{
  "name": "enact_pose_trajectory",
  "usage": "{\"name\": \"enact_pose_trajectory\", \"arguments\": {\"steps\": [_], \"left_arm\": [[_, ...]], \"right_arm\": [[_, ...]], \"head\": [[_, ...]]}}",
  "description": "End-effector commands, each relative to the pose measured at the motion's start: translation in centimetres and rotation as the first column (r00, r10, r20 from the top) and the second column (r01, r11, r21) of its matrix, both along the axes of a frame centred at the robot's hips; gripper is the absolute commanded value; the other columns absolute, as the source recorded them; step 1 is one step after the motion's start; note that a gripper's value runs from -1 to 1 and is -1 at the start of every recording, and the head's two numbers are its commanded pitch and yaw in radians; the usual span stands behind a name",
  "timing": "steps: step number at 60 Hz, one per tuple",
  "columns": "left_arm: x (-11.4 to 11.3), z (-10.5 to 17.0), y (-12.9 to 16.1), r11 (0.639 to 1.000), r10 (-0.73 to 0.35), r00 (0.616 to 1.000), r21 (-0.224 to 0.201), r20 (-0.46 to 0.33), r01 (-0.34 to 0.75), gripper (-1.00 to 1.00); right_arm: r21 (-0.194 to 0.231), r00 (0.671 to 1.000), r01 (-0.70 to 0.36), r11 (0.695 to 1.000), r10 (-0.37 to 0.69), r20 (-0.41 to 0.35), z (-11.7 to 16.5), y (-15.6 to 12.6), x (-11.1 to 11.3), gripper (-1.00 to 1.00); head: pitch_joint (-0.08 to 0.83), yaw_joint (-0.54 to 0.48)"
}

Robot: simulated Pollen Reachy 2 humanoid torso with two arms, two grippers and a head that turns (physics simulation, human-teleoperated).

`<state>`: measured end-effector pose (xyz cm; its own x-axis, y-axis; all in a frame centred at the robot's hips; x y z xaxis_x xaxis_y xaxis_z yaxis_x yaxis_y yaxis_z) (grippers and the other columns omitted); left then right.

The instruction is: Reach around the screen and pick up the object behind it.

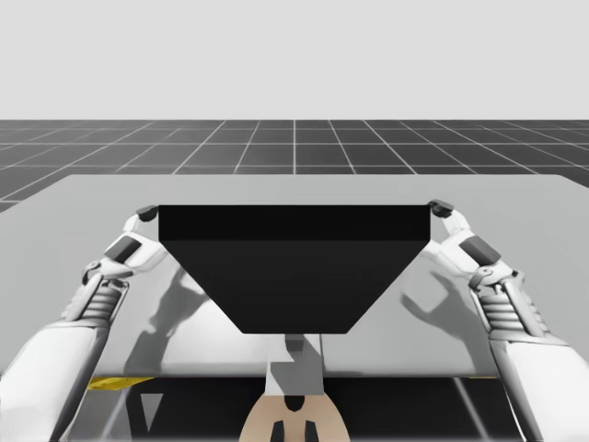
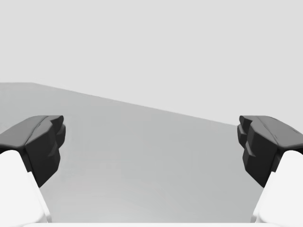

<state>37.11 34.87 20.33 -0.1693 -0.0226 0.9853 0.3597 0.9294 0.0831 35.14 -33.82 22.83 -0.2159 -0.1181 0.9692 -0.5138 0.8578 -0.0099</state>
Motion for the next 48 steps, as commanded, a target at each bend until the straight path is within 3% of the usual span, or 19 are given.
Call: {"name": "enact_pose_trajectory", "arguments": {"steps": [1,6,14,15,22,23,24,34,48], "left_arm": [[-2.6,0.6,-0.1,0.983,-0.178,0.984,0.050,-0.012,0.178,-1.00],[-4.2,0.4,0.0,0.962,-0.257,0.966,0.085,-0.021,0.258,-1.00],[-6.1,0.1,0.6,0.929,-0.354,0.934,0.102,-0.037,0.356,-1.00],[-6.7,0.0,0.8,0.912,-0.391,0.919,0.117,-0.046,0.394,-1.00],[-8.1,-0.2,0.9,0.864,-0.483,0.873,0.124,-0.069,0.488,-1.00],[-8.5,-0.1,0.9,0.847,-0.512,0.856,0.125,-0.075,0.517,-1.00],[-8.7,-0.1,0.9,0.841,-0.520,0.851,0.127,-0.076,0.526,-1.00],[-10.3,1.0,0.4,0.778,-0.607,0.790,0.138,-0.086,0.613,-1.00],[-10.7,0.9,-0.7,0.736,-0.645,0.754,0.163,-0.124,0.657,-1.00]], "right_arm": [[-0.017,0.972,-0.230,0.973,0.231,0.037,0.2,-0.1,-1.8,-1.00],[-0.042,0.940,-0.337,0.941,0.339,0.051,0.0,-0.1,-2.5,-1.00],[-0.053,0.895,-0.440,0.897,0.442,0.060,-0.1,-0.2,-3.2,-1.00],[-0.061,0.874,-0.478,0.876,0.481,0.064,-0.2,-0.1,-3.5,-1.00],[-0.082,0.811,-0.578,0.812,0.583,0.059,-0.4,-0.3,-4.1,-1.00],[-0.127,0.784,-0.603,0.788,0.614,0.089,-0.6,-0.5,-4.2,-1.00],[-0.116,0.777,-0.616,0.779,0.625,0.074,-0.6,-0.5,-4.2,-1.00],[-0.095,0.738,-0.669,0.737,0.674,0.031,-0.9,-0.9,-4.5,-1.00],[-0.091,0.721,-0.689,0.719,0.692,0.008,-1.1,-0.9,-4.5,-1.00]], "head": [[0.026,-0.01],[0.028,-0.01],[0.032,-0.01],[0.032,-0.01],[0.030,-0.01],[0.030,-0.01],[0.030,-0.01],[0.027,-0.02],[0.028,-0.02]]}}
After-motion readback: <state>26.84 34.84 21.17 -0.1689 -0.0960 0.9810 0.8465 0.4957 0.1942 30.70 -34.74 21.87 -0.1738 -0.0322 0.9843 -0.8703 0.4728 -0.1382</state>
